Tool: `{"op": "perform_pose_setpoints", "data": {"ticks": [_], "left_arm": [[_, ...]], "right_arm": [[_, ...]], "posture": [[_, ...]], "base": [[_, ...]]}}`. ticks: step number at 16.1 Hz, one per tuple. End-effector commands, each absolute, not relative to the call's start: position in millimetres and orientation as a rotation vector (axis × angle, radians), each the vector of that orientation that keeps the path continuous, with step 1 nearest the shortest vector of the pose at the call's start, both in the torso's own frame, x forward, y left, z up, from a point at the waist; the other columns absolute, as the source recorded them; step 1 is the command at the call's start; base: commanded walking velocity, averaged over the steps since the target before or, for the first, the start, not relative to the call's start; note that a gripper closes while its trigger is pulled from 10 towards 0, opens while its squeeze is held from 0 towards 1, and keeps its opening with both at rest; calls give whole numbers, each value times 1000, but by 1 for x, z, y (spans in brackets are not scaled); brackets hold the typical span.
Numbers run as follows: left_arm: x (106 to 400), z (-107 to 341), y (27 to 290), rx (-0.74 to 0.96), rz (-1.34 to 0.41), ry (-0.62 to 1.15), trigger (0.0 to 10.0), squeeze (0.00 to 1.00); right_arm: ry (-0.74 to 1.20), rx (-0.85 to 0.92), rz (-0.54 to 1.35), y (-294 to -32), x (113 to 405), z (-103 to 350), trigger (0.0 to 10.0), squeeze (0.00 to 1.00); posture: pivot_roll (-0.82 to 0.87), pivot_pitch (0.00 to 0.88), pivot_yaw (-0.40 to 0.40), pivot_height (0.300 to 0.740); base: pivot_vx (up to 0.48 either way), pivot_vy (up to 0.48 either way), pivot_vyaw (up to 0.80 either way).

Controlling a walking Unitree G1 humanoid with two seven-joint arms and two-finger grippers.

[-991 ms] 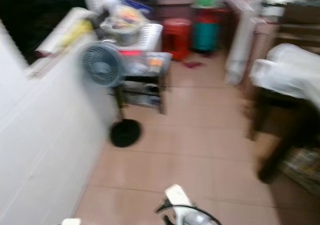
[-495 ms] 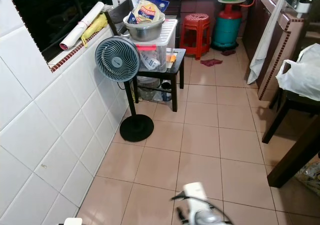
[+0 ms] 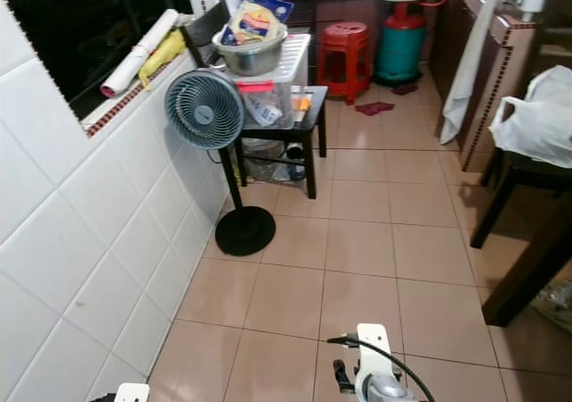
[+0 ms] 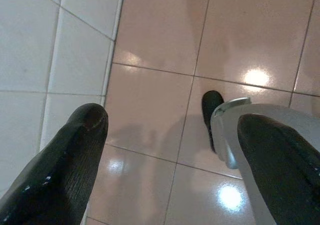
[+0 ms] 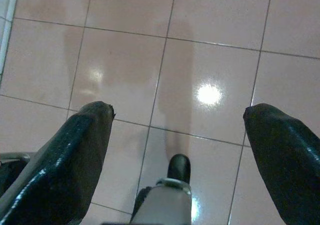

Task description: Setting the table

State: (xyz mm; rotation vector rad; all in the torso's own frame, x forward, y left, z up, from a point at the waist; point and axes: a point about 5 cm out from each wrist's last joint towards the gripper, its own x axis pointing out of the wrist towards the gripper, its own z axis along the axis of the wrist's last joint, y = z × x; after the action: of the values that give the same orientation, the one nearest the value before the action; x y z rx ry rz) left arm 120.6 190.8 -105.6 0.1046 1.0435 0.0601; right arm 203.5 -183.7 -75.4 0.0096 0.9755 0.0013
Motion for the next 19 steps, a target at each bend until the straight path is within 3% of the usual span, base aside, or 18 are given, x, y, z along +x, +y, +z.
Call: {"op": "perform_pose_setpoints", "data": {"ticks": [1, 4, 6, 8, 13, 19], "left_arm": [[125, -103, 194, 81, 100, 1011, 10000, 0], [129, -101, 191, 70, 92, 969, 10000, 0], [203, -74, 178, 42, 82, 849, 10000, 0], [222, -64, 174, 21, 91, 808, 10000, 0], [228, -61, 170, 16, 97, 807, 10000, 0], [188, -84, 177, 19, 83, 1005, 10000, 0]], "right_arm": [[973, -8, 25, -181, 206, -74, 10000, 0], [968, -51, 63, -181, 209, -73, 10000, 0], [955, -72, 83, -180, 213, -70, 10000, 0], [948, -100, 114, -177, 216, -69, 10000, 0], [934, -143, 170, -169, 222, -66, 10000, 0], [957, -147, 199, -164, 213, -71, 10000, 0]], "posture": [[-179, 0, 110, 740], [-169, 0, 90, 740], [-161, 0, 77, 740], [-150, 0, 59, 740], [-141, 0, 49, 740], [-118, 0, 41, 740]], "base": [[0, 0, 0], [0, 0, 0], [0, 0, 0], [0, 0, 0], [0, 0, 0], [0, 0, 0]]}}
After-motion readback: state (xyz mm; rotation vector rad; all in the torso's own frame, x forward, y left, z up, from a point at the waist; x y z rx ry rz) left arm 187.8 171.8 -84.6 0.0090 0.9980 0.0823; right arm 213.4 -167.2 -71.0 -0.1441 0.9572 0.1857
